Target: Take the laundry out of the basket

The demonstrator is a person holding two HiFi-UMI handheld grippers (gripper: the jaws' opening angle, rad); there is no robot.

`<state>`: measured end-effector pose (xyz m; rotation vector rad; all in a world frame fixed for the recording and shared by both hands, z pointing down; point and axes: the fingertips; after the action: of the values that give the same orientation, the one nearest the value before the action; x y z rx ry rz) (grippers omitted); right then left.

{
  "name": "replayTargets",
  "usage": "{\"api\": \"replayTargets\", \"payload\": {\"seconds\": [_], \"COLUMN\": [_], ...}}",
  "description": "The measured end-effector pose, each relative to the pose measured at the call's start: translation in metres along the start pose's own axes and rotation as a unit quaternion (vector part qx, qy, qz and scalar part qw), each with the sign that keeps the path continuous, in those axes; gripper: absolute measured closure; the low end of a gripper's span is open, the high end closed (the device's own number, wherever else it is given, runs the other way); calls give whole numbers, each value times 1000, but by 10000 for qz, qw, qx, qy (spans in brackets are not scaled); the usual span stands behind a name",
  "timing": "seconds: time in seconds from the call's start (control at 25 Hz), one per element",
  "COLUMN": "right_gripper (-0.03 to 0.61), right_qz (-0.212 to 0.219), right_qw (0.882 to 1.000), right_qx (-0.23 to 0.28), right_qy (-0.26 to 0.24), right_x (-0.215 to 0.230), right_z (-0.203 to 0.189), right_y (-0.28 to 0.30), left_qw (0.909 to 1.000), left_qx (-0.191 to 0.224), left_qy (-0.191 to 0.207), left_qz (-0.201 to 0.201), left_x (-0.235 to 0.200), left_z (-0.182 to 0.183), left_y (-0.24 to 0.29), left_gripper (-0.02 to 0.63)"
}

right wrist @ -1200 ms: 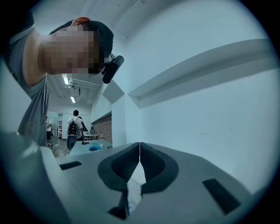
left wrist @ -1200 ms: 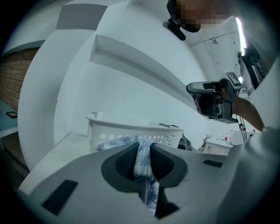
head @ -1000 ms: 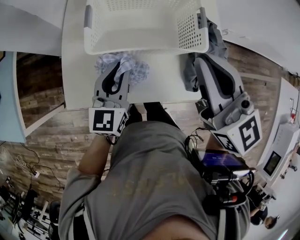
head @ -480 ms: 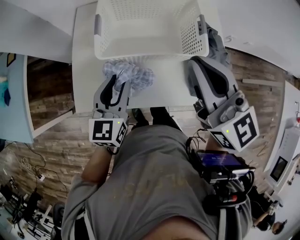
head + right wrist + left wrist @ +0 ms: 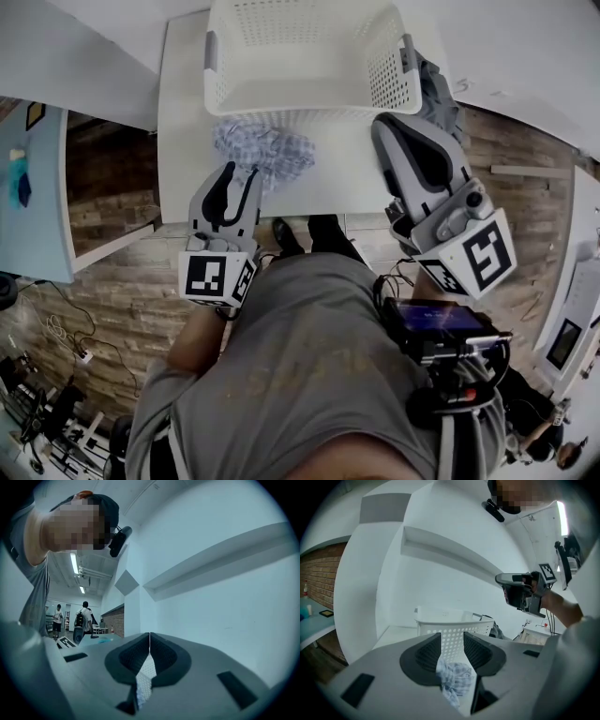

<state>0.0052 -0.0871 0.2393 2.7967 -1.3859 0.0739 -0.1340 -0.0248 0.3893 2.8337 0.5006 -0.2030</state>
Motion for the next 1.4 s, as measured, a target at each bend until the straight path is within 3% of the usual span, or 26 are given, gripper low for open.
{"api": "replayTargets", "payload": {"seconds": [0.16, 0.32, 0.72, 1.04, 1.4], "right_gripper": [569, 569, 569, 569, 571], "right_qz": [45, -186, -450, -695, -854], "right_qw": [10000, 9995, 9985, 9968, 9953], "right_qx": [60, 46, 136, 153, 211], "right_qy": [-29, -237, -270, -374, -415], "right_x": [0, 4, 7, 14, 22], "right_z": [-2, -12, -22, -24, -22], "right_y": [1, 6, 16, 20, 17], "left_qw": [9994, 9978, 9904, 9835, 9824], "left_qx": [334, 650, 1244, 1681, 1734], "left_qy": [64, 148, 529, 622, 695], "left_qz": [45, 50, 275, 253, 83], "left_x": [4, 7, 17, 26, 44], "left_z": [24, 53, 114, 158, 167], "left_y": [0, 7, 23, 33, 42], "left_gripper": [466, 488, 604, 604, 604]}}
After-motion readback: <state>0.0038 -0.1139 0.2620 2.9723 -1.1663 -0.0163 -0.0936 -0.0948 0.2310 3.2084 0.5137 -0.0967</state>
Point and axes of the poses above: the fingertips, and each gripper's own axes: y forward along the fingers, x to its right, z out of its top, and after that the axes turned 5 degrees about -z, right-handed
